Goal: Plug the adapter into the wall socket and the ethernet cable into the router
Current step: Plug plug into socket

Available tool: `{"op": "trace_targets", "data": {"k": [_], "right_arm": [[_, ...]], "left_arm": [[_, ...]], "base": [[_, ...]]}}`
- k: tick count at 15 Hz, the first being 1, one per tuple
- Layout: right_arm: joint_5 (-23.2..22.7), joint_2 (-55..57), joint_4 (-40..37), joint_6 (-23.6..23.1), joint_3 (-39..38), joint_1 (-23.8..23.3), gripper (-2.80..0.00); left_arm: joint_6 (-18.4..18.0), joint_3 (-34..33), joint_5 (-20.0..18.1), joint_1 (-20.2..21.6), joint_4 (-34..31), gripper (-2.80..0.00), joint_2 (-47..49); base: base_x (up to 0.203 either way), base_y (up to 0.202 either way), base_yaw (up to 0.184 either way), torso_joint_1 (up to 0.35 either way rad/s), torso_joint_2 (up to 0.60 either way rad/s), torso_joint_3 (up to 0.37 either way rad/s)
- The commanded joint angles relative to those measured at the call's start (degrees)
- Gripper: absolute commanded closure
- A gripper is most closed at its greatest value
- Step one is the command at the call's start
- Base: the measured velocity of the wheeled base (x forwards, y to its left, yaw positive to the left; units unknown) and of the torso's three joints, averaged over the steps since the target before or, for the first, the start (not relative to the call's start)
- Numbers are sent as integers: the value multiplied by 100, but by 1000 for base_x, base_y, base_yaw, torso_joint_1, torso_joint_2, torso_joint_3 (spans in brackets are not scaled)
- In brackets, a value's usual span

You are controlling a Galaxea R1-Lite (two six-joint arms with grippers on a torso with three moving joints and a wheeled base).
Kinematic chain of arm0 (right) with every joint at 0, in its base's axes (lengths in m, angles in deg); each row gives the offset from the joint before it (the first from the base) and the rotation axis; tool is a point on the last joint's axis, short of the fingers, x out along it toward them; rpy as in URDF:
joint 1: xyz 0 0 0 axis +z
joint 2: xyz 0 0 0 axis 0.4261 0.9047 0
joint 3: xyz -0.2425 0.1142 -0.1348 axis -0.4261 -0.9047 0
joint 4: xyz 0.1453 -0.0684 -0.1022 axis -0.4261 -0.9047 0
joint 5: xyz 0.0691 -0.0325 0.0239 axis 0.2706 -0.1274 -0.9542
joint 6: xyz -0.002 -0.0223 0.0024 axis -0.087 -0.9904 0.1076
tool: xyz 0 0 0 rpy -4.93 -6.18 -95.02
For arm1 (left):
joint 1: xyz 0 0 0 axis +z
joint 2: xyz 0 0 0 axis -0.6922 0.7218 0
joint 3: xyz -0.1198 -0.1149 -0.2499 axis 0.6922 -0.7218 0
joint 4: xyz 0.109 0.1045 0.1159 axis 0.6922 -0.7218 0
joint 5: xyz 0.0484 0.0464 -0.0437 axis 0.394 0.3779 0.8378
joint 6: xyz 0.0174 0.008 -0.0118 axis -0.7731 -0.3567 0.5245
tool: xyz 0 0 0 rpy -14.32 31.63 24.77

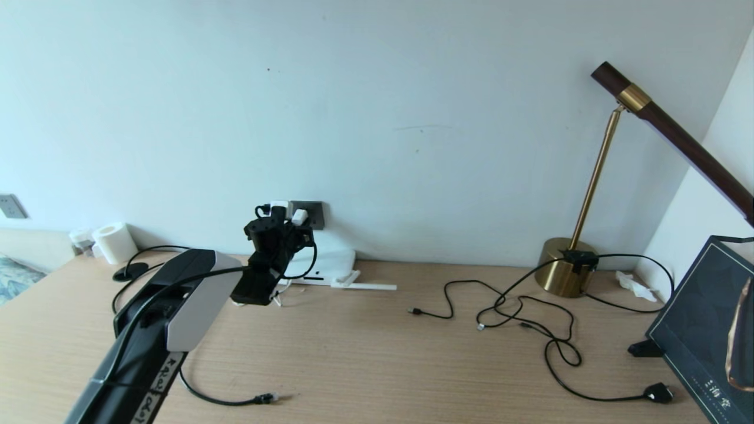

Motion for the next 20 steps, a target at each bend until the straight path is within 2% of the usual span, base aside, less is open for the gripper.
{"op": "trace_targets", "data": {"k": [1,14,17,20], "right_arm": [[0,0,-5,1,-2,1,0],[0,0,-5,1,-2,1,0],[0,0,-5,1,-2,1,0],[0,0,-5,1,-2,1,0]], "left_arm": [[0,30,3,0,15,0,21],[35,40,-6,0,-57,0,38],[234,40,2,-8,-107,0,-6],[246,31,5,-8,-145,0,-23]], "base": [[0,0,0,0,0,0],[0,0,0,0,0,0],[0,0,0,0,0,0],[0,0,0,0,0,0]]}}
